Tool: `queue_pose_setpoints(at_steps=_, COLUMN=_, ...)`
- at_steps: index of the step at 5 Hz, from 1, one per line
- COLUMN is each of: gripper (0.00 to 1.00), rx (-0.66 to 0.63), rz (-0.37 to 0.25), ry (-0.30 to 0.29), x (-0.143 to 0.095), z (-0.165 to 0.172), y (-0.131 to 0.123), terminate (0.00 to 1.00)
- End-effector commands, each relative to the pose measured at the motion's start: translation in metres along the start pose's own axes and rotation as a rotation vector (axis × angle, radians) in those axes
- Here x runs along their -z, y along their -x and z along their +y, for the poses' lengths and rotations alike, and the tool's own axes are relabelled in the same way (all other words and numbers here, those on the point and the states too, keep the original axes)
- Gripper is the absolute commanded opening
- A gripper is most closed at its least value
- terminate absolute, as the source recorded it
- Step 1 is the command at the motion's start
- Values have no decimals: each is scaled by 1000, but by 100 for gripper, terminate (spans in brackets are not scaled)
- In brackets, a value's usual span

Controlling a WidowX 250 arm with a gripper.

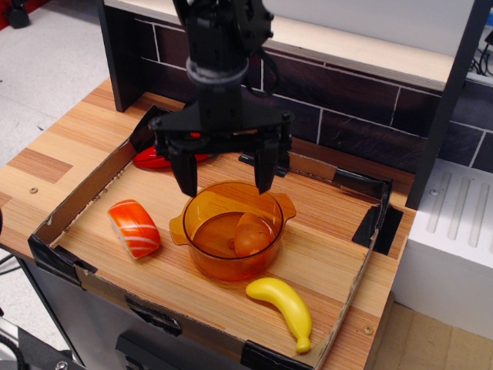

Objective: Take carrot out of pot

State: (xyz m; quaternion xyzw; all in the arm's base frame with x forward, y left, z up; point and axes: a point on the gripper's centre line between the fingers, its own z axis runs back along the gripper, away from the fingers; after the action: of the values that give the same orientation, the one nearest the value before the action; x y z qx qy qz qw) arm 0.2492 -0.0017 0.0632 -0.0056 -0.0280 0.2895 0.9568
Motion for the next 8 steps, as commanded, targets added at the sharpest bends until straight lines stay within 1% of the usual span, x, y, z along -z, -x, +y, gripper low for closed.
queue_pose_setpoints(at_steps=1, gripper=100, rx=-28, rz=-29, ry=31, x=16, z=-8, y=-2, terminate=0)
queue_pose_setpoints(at_steps=2, gripper=100, rx=-2, rz=-16, ry=25, x=21, z=-8, y=5, terminate=0)
queue_pose_setpoints(at_steps=4, gripper=100, rx=13, rz=-20, ry=18, x=34, z=-10, y=11, terminate=0)
queue_pose_setpoints(at_steps=5, gripper=100, rx=-4, rz=-20, ry=31, x=41, z=-11, y=10, terminate=0)
queue_pose_setpoints(at_steps=6, gripper=100, rx=-7, rz=-23, ry=24, x=49, z=-13, y=9, terminate=0)
queue_pose_setpoints(at_steps=8, gripper=100, rx=-8, rz=-8, ry=15, x=55, z=-14, y=9, terminate=0)
